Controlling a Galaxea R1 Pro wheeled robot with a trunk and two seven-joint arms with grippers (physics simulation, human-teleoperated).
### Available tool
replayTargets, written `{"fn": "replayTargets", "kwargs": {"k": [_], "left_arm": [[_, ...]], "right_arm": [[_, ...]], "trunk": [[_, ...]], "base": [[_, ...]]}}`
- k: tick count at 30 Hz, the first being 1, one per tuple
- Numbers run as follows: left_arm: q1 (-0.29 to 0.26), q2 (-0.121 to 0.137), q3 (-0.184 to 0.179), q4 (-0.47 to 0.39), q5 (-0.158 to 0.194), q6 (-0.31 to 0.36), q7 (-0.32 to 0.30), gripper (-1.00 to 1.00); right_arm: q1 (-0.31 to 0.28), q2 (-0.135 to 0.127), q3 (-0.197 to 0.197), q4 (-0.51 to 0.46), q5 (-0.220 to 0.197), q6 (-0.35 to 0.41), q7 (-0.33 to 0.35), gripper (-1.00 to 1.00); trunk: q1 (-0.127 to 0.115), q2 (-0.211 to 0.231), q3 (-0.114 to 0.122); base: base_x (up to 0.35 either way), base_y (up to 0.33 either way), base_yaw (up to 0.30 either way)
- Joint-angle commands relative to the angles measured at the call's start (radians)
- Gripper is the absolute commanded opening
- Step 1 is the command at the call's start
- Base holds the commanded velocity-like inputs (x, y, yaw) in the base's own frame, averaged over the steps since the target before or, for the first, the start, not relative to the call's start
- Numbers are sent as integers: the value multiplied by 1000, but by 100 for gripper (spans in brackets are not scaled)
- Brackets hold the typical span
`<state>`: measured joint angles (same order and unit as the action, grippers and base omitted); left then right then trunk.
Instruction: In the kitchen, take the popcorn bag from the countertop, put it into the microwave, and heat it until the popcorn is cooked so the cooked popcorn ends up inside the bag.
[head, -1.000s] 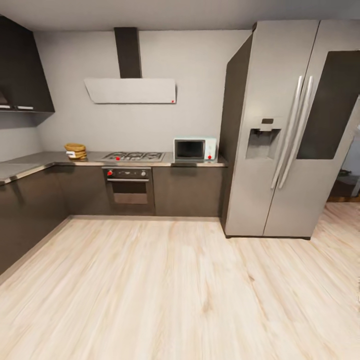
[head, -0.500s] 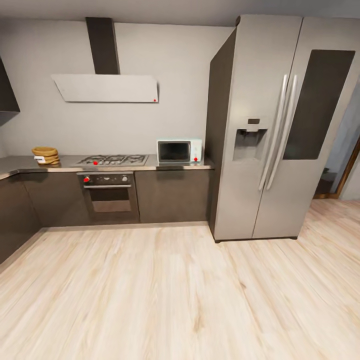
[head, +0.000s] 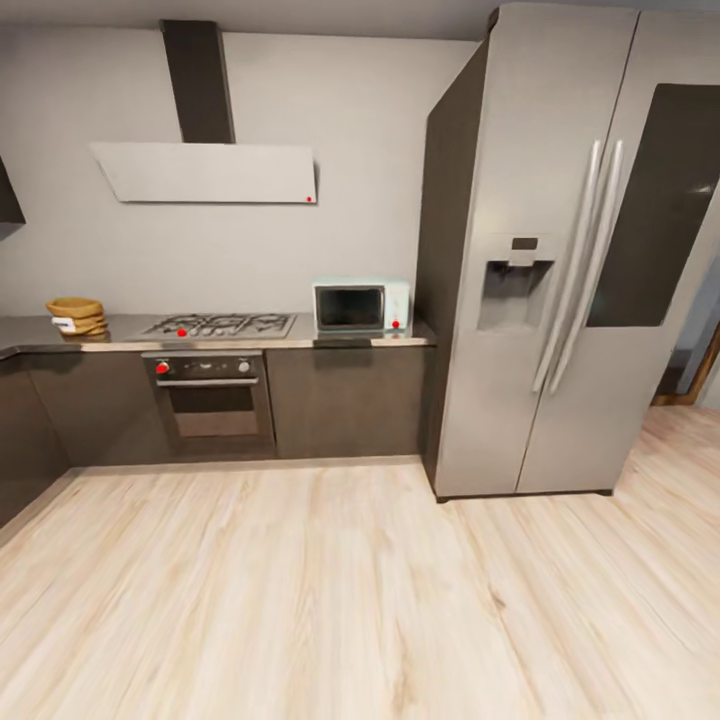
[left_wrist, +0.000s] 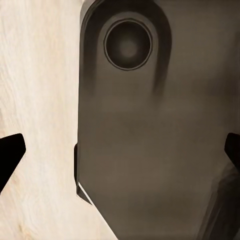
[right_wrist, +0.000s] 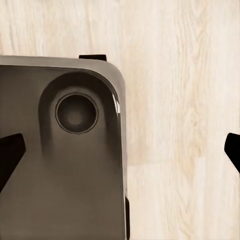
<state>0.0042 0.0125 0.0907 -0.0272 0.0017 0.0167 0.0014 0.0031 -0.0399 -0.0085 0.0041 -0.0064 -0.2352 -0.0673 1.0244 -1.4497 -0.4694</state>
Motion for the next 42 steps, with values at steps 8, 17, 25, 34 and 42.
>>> {"fn": "replayTargets", "kwargs": {"k": [8, 17, 25, 34, 42], "left_arm": [[0, 0, 8, -2, 1, 2, 0, 100], [0, 0, 8, -2, 0, 2, 0, 100], [0, 0, 8, -2, 0, 2, 0, 100], [0, 0, 8, -2, 0, 2, 0, 100], [0, 0, 8, -2, 0, 2, 0, 100]], "right_arm": [[0, 0, -1, 0, 0, -4, -2, 100], [0, 0, -1, 0, -1, -4, -2, 100], [0, 0, -1, 0, -1, -4, -2, 100], [0, 0, -1, 0, 0, -4, -2, 100], [0, 0, -1, 0, 0, -4, -2, 100]], "trunk": [[1, 0, -1], [1, 0, -1], [1, 0, -1], [1, 0, -1], [1, 0, -1]], "base": [[331, 0, 54], [331, 0, 71], [325, 28, 8], [290, 196, 0], [299, 118, 0]]}}
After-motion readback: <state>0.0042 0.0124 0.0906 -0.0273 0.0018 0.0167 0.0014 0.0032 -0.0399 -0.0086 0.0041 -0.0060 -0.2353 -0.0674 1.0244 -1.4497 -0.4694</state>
